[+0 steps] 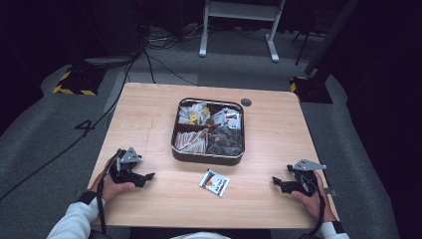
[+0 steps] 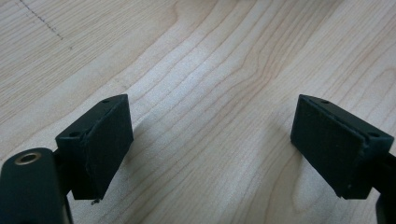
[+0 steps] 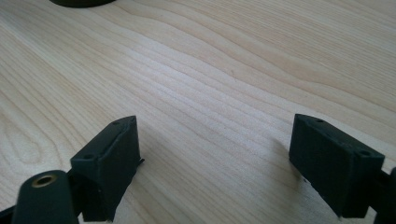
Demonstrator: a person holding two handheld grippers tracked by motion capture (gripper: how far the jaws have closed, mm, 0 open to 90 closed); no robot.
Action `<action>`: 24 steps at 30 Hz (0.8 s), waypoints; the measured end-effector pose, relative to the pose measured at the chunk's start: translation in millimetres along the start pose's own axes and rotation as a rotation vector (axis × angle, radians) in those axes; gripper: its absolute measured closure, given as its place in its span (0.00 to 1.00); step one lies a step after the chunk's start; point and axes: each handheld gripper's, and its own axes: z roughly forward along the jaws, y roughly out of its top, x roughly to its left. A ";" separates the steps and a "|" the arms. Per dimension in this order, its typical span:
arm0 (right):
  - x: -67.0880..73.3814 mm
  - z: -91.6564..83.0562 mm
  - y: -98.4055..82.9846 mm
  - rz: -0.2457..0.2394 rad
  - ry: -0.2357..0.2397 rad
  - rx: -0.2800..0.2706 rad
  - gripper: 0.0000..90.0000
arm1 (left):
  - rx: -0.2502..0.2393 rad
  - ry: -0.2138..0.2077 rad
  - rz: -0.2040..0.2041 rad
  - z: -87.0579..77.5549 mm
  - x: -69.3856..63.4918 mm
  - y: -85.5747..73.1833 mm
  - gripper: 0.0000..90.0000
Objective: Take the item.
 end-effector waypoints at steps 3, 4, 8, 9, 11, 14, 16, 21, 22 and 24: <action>0.0 0.0 0.0 0.000 0.000 0.000 0.18 | 0.003 -0.001 0.006 0.2 0.8 0.6 0.14; 0.0 0.0 0.0 0.000 0.000 0.000 0.18 | 0.003 -0.001 0.006 0.2 0.8 0.6 0.14; -0.1 -0.1 0.0 0.000 0.000 0.000 0.18 | 0.002 0.002 0.007 0.3 0.9 0.7 0.14; 0.0 0.0 0.0 0.001 0.001 0.000 0.18 | 0.002 0.002 0.006 0.3 0.8 0.7 0.14; 0.0 0.0 0.0 0.001 0.001 0.000 0.18 | 0.003 0.002 0.005 0.3 0.7 0.7 0.14; -0.1 -0.1 0.0 0.000 0.001 0.000 0.18 | 0.003 0.005 0.005 0.3 0.6 0.8 0.14; -0.4 0.1 0.2 -0.001 0.002 0.001 0.18 | 0.003 0.006 0.000 0.1 0.0 0.5 0.14; -0.9 0.6 0.7 -0.003 0.004 0.002 0.18 | 0.004 0.006 -0.001 0.1 -0.1 0.5 0.14; -1.0 0.7 0.7 -0.003 0.003 0.001 0.18 | 0.004 0.006 -0.001 0.1 -0.1 0.5 0.14; -1.0 0.9 0.8 -0.002 0.003 0.000 0.18 | 0.003 0.007 -0.001 0.1 -0.1 0.4 0.14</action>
